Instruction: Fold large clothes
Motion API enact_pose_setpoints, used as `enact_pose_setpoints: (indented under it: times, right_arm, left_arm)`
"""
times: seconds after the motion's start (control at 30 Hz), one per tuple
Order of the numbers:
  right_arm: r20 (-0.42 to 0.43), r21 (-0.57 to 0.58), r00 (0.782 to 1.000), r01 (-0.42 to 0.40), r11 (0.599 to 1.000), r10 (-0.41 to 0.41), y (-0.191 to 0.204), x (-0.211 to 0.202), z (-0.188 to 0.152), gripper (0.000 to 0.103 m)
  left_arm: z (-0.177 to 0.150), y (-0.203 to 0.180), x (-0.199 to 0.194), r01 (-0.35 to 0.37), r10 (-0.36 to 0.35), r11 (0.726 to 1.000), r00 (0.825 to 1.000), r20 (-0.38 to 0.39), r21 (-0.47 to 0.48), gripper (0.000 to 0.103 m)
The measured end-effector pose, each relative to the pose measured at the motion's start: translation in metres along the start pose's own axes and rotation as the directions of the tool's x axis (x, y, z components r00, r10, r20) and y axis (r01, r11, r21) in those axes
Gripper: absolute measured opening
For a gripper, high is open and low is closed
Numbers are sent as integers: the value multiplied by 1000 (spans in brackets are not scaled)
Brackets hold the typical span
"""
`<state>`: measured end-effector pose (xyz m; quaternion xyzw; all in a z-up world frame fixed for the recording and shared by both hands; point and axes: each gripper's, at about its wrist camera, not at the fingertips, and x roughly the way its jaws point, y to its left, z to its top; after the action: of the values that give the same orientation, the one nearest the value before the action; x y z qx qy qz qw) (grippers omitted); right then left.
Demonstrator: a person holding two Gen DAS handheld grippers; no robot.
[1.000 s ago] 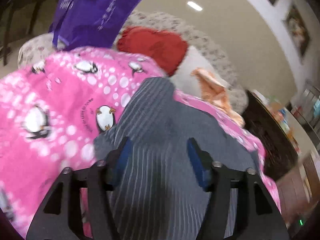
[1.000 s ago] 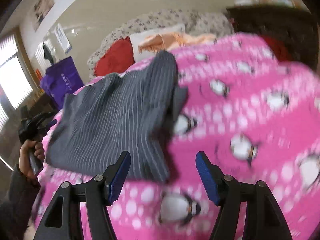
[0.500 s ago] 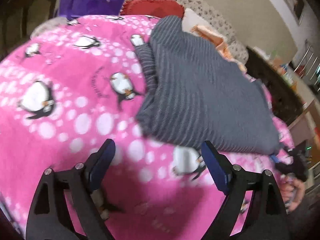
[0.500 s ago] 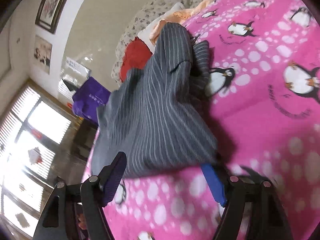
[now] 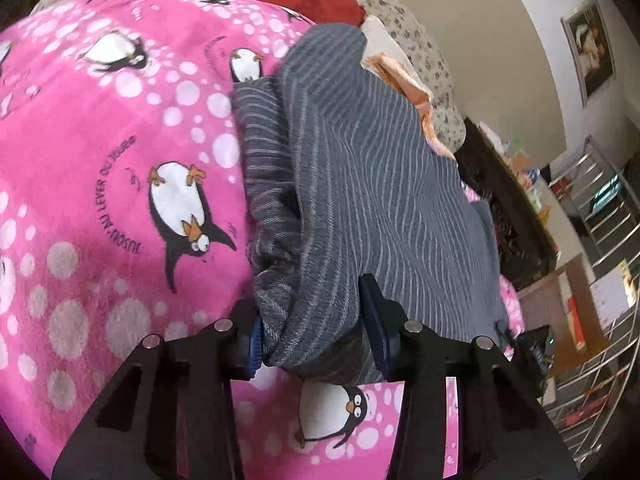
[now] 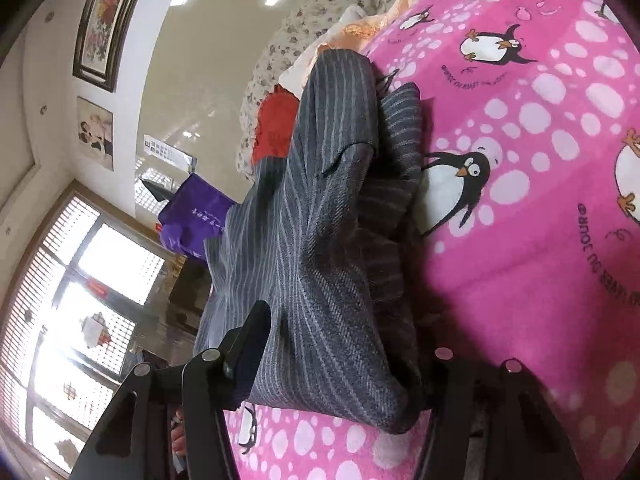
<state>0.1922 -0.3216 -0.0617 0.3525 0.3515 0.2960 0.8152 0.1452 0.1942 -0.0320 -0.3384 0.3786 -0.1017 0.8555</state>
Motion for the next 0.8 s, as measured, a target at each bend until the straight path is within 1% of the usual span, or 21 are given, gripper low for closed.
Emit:
enact_pose_setpoints:
  times: [0.03, 0.07, 0.1, 0.13, 0.2, 0.27, 0.3, 0.33, 0.37, 0.4, 0.43, 0.47, 0.53, 0.6, 0.67, 0.73, 0.8]
  right_arm:
    - [-8, -9, 1000, 16, 1000, -16, 2, 2, 0, 56]
    - [-13, -15, 1000, 27, 1000, -27, 4, 4, 0, 56]
    - [-19, -21, 999, 41, 999, -41, 5, 6, 1, 56]
    - [-24, -29, 998, 54, 998, -55, 7, 7, 1, 56]
    - [-25, -41, 997, 72, 997, -73, 9, 9, 2, 56]
    - [-24, -42, 997, 78, 996, -79, 11, 12, 3, 56]
    - [-24, -45, 996, 85, 995, -86, 13, 14, 4, 56]
    - [-27, -56, 995, 95, 994, -97, 16, 15, 4, 52]
    - [-30, -80, 992, 121, 989, -124, 22, 16, 5, 36]
    - [-27, -108, 991, 127, 986, -131, 29, 14, 4, 27]
    - [-18, -132, 992, 120, 984, -124, 34, 11, 3, 25]
    - [-13, -164, 993, 111, 980, -114, 41, 6, 0, 23]
    - [-29, -177, 995, 87, 980, -93, 52, -7, -9, 22]
    - [-53, -194, 997, 49, 980, -60, 62, -22, -23, 21]
    - [-91, -181, 996, 6, 984, -23, 68, -39, -43, 21]
    - [-127, -151, 992, -17, 988, -3, 70, -57, -66, 21]
    - [-135, -116, 990, -47, 992, 31, 70, -72, -85, 21]
  left_arm:
    - [1, -1, 1, -4, 4, 1000, 1000, 2, 5, 41]
    - [1, -3, 3, -10, 10, 1000, 1000, 5, 12, 44]
    - [3, -2, 4, -11, 11, 1000, 1000, 10, 17, 51]
    - [3, -5, 7, -5, 5, 1000, 1000, 11, 29, 55]
    - [4, -9, 9, 16, -16, 999, 1000, 7, 44, 69]
    - [4, -12, 11, 17, -17, 999, 1000, 11, 48, 73]
    - [4, -13, 11, 11, -12, 999, 1000, 14, 43, 69]
    - [4, -13, 10, -13, 13, 999, 1000, 20, 29, 60]
    - [3, -9, 7, -38, 38, 999, 999, 14, 6, 30]
    - [2, -6, 4, -22, 22, 1000, 1000, 1, -13, 22]
    - [-1, -6, -3, -17, 17, 1000, 1000, 10, 1, 19]
    - [-4, -10, -11, -31, 30, 999, 999, 15, 37, 18]
    - [-14, -17, -31, -33, 32, 995, 999, 9, 94, 17]
    - [-26, -19, -56, -15, 16, 993, 1000, -5, 116, 16]
    - [-41, -19, -80, 1, 2, 991, 1000, -22, 133, 17]
    - [-63, -17, -106, 23, -16, 990, 998, -53, 139, 17]
    - [-83, -18, -126, 29, -17, 988, 997, -75, 155, 17]
